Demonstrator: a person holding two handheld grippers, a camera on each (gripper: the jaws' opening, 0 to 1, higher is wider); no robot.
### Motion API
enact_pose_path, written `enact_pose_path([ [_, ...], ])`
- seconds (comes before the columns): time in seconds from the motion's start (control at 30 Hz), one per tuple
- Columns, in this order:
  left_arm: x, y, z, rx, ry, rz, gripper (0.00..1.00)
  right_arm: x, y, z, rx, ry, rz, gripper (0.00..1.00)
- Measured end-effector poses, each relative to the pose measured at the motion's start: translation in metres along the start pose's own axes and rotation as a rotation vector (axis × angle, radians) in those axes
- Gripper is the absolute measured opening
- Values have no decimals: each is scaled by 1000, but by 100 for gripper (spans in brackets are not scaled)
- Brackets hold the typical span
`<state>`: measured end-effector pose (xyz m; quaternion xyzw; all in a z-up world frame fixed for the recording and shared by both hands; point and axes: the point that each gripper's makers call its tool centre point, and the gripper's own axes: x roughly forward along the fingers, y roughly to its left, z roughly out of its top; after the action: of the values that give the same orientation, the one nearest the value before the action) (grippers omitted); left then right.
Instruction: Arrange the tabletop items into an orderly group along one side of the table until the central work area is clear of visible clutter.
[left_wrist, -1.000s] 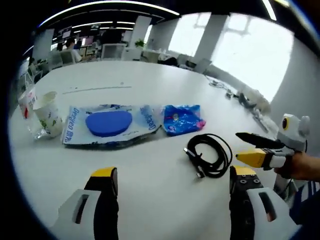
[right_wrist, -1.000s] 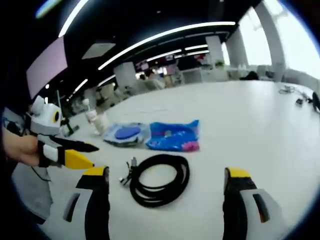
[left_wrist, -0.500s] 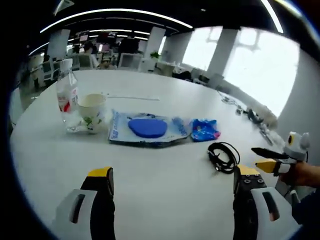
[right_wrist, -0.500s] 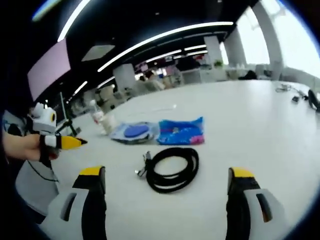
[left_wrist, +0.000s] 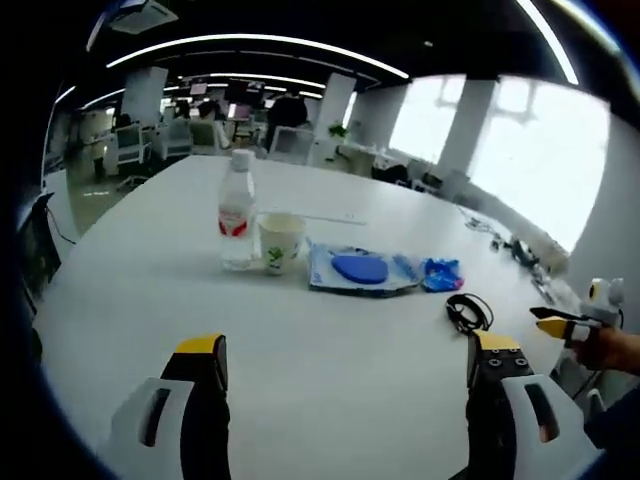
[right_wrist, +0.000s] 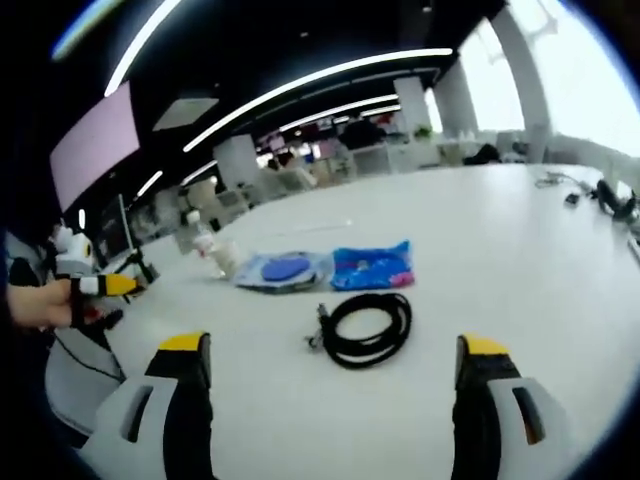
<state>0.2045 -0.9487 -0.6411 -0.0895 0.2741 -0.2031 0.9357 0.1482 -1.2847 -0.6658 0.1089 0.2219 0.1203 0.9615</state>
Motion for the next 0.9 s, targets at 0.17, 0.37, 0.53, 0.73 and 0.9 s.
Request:
enact_pose_path([
  [0.17, -23, 13, 4, 52, 0, 11, 100, -12, 12, 3, -4, -1, -2, 100],
  [0.37, -41, 23, 0, 57, 3, 12, 100, -23, 25, 11, -19, -16, -3, 100],
  [0.53, -56, 26, -7, 72, 15, 11, 100, -31, 34, 11, -34, -14, -3, 100],
  [0.73, -70, 34, -17, 95, 30, 17, 100, -39, 40, 12, -45, -23, -13, 100],
  [0.9, -74, 36, -32, 96, 62, 5, 100, -47, 45, 5, -41, -22, -29, 100],
])
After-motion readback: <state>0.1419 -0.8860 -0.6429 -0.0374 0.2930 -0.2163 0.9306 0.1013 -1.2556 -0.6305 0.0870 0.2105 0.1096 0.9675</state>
